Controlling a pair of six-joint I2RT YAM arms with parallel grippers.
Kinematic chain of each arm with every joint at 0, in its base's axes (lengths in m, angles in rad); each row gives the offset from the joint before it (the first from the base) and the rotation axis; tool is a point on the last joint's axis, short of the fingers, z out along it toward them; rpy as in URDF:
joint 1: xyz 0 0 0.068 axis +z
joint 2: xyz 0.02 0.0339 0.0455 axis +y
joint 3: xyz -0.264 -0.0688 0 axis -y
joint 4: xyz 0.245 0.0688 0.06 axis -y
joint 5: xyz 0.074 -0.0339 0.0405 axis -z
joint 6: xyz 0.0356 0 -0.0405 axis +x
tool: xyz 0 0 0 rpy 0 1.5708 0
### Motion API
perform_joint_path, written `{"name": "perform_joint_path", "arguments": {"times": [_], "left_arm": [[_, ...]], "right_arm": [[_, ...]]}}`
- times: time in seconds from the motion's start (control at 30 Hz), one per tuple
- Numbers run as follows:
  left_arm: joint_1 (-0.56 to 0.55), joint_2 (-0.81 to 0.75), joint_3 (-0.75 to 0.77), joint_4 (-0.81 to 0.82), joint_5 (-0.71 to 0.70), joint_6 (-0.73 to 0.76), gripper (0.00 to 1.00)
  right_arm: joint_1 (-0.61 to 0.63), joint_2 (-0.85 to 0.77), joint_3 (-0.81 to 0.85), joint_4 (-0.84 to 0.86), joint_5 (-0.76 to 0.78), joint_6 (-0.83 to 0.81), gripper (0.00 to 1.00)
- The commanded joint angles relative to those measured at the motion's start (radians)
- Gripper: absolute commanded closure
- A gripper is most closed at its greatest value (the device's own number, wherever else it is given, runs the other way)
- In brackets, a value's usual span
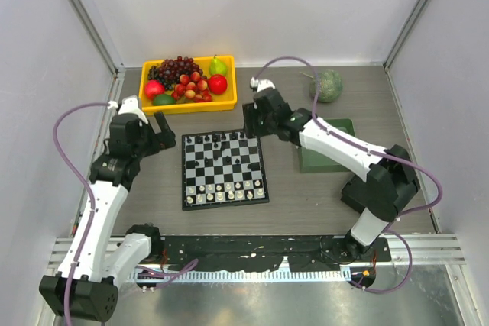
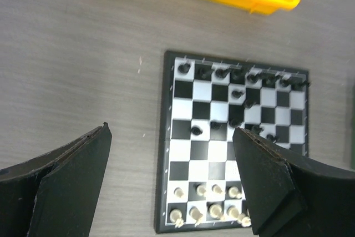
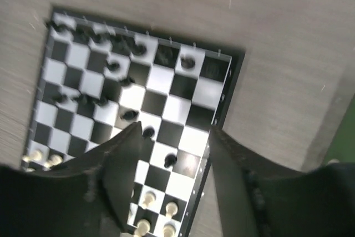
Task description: Set up the chess pieces on the board
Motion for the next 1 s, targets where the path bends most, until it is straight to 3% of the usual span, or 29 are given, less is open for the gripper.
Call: {"name": "perform_joint_path", "arguments": {"times": [0.0,0.13,0.2,0.33,0.5,0.7,0.97], "left_arm": [[0.006,0.069,0.214,-0.053,-0.017,0.002,0.01],[0.005,0.120,0.333,-0.114,-0.056,-0.031,0.01],[0.006,0.112,0.333,-0.110,-0.024,-0.073,0.01],[0.007,0.008,0.128,0.034,0.004,-0.183,0.01],[0.007,-0.066,-0.087,0.182,0.028,-0.268,0.01],[0.007,-0.023,-0.098,0.211,0.131,-0.234,0.01],[0.005,-0.050,-0.126,0.202,0.087,-0.200,0.01]], "right_arm": [[-0.057,-0.018,0.223,-0.001,-0.022,-0.011,0.37],[-0.111,0.034,0.354,-0.068,-0.039,0.047,0.36],[-0.122,0.026,0.322,-0.036,-0.057,0.092,0.36],[-0.122,-0.058,0.119,0.105,-0.126,0.098,0.36],[-0.119,-0.101,0.032,0.033,-0.175,0.025,0.38],[-0.060,-0.161,-0.149,0.042,-0.101,-0.003,0.45],[0.049,-0.086,-0.145,0.018,-0.046,-0.012,0.53]]}}
